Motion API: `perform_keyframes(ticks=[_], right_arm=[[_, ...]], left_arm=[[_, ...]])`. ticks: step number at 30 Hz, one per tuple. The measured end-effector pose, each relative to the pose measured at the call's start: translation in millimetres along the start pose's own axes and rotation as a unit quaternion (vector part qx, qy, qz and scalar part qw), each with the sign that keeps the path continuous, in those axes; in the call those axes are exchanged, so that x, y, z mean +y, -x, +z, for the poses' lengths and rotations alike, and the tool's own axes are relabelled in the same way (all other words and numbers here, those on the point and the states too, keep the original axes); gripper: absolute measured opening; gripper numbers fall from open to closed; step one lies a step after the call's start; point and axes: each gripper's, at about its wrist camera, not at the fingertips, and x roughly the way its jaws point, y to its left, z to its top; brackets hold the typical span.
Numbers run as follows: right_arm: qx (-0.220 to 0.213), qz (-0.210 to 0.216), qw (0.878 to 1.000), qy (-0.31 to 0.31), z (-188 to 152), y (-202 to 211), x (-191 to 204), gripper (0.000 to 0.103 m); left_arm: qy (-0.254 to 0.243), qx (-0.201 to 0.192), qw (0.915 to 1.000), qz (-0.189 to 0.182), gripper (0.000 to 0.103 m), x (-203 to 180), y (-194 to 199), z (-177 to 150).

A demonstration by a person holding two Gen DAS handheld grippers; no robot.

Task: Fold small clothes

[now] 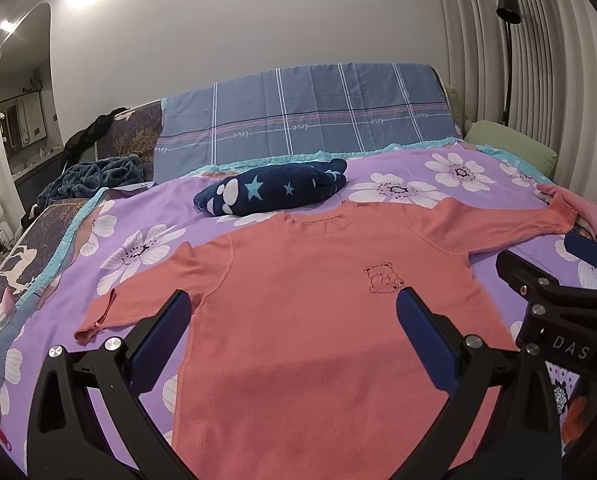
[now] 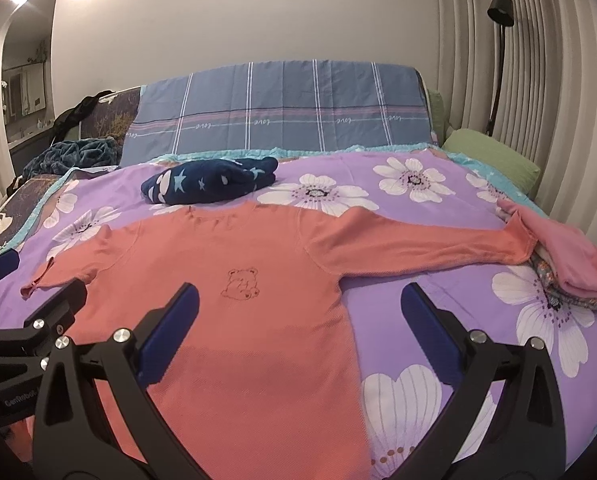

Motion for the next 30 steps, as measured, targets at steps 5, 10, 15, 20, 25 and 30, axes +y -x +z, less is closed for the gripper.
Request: perform_keyframes(ticks=[5, 10, 15, 20, 25, 30], right_arm=[[0.013, 0.002, 1.000, -0.011, -1, -6, -4, 0.101], [0.033, 0.000, 0.999, -0.014, -6, -13, -9, 0.101], [0.049, 0.001, 0.999, -0.013, -10, -19, -11, 0.101], [0.066, -0.004, 0.998, -0.011, -15, -24, -13, 0.101], [0.079, -0.005, 0.997, -0.016, -19, -27, -15, 0.101], [0.079, -0.008, 0.997, -0.012, -18, -26, -15, 0.101]], left_arm=[[0.006, 0.007, 0.9999, -0.007, 0.102, 4, -1, -3], [0.022, 0.014, 0.9996, -0.009, 0.102, 11, -4, -5], [0.023, 0.014, 0.9994, -0.021, 0.102, 13, -1, -6], [0.026, 0.006, 0.9992, -0.031, 0.102, 14, 2, -7], [0.030, 0.006, 0.9989, -0.035, 0.102, 16, 2, -7], [0.020, 0.002, 0.9990, -0.040, 0.102, 14, 4, -9]])
